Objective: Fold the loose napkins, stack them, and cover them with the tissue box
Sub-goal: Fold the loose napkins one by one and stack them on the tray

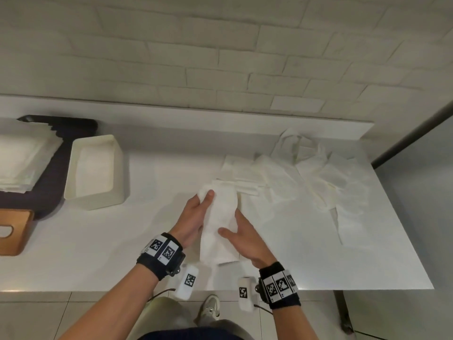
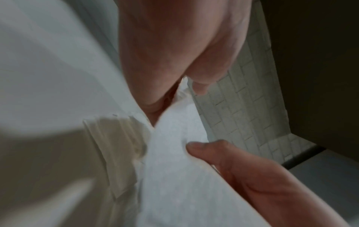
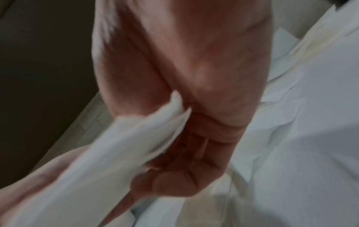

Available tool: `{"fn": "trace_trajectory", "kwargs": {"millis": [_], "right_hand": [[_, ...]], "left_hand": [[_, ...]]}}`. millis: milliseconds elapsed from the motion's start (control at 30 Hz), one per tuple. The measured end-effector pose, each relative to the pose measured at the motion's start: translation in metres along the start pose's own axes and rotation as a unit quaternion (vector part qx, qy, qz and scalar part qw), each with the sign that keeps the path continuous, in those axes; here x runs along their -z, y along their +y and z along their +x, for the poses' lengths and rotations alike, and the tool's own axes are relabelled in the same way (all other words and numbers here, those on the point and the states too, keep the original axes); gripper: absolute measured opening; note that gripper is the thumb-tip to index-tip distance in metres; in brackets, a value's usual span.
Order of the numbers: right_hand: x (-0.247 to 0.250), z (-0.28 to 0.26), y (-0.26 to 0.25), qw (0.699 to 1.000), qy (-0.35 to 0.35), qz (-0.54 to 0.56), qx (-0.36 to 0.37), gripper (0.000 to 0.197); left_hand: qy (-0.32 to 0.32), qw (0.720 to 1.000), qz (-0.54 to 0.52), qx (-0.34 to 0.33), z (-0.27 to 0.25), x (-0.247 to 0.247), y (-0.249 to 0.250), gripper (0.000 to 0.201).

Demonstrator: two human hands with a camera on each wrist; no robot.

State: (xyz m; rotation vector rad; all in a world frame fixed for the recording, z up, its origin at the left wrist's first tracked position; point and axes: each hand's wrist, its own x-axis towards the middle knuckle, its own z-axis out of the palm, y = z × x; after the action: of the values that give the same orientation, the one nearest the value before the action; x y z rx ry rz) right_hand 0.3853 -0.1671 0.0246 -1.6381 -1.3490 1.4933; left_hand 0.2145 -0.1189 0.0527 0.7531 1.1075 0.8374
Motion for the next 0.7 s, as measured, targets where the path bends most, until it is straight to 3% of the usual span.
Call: {"fn": "trace_trajectory", "kwargs": {"millis": [100, 233, 400, 467, 533, 700], "right_hand": [[0.002, -0.003, -0.010, 0.998, 0.048, -0.015, 0.028, 0.049], [-0.008, 0.004, -0.024, 0.992, 0.094, -0.023, 0.078, 0.036], [-0.021, 0.012, -0.035, 0.992, 0.094, 0.001, 0.087, 0.034], [-0.029, 0.012, -0.039, 0.989, 0.106, 0.049, 0.086, 0.032], [-0.035, 0.011, -0.042, 0.985, 0.128, 0.060, 0.103, 0.043], [-0.042, 0.006, -0.050, 0.979, 0.088, -0.046, 0.180, 0.046]], "left_hand": [[0.008, 0.999, 0.036, -0.019, -0.003, 0.004, 0.001, 0.050], [0.019, 0.996, 0.080, -0.021, 0.001, 0.016, 0.001, 0.095], [0.035, 0.998, 0.045, -0.040, -0.003, 0.023, 0.021, 0.062], [0.035, 0.998, 0.034, -0.028, -0.004, 0.028, 0.024, 0.063], [0.021, 0.999, 0.035, -0.028, -0.010, 0.029, 0.028, 0.058], [0.016, 0.986, 0.141, -0.086, -0.004, 0.038, 0.023, 0.081]]}}
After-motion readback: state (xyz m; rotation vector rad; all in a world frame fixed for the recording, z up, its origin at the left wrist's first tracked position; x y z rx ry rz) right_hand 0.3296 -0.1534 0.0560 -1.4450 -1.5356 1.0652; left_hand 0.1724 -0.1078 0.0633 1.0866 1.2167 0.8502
